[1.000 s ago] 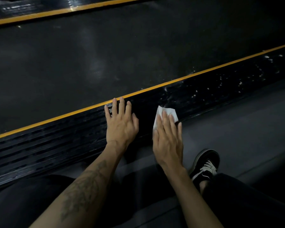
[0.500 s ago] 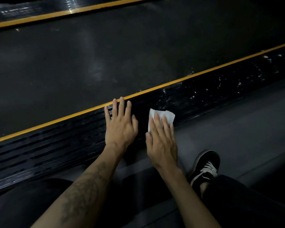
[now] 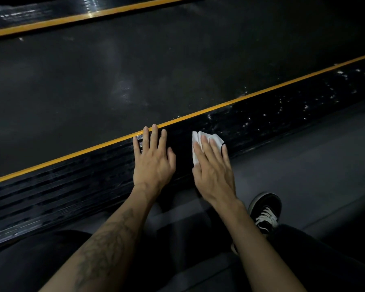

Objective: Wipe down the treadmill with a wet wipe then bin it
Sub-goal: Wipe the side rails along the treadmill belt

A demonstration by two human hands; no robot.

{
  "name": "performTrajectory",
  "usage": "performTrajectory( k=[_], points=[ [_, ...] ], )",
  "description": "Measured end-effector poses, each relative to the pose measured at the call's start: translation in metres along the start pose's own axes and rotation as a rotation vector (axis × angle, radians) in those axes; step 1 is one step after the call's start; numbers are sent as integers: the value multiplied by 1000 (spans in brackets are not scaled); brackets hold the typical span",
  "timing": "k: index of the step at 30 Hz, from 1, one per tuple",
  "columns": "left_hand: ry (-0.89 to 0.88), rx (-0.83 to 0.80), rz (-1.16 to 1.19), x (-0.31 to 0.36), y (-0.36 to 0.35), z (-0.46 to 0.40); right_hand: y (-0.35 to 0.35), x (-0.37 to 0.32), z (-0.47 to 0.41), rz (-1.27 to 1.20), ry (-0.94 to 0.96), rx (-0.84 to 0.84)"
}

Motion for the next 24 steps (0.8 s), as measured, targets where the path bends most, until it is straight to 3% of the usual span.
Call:
performTrajectory(
  k=[5, 11, 24],
  points=[
    [5, 1, 7, 1, 1, 0, 3, 12, 0, -127, 57, -27],
    [9, 5, 10, 2, 2, 0, 8, 17, -5, -227, 67, 112],
    [3, 7, -2, 2, 1, 0, 6, 22, -24, -236, 202, 262]
  ],
)
Point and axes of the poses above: each hand's wrist, its own z-axis away from the middle knuckle, its own y-axis out of the back of the hand, x = y × z, the point moved 2 cm from there along -z, towards the middle knuckle, and after that the axes turned 10 degrees about -y, right-handed, at the moved point
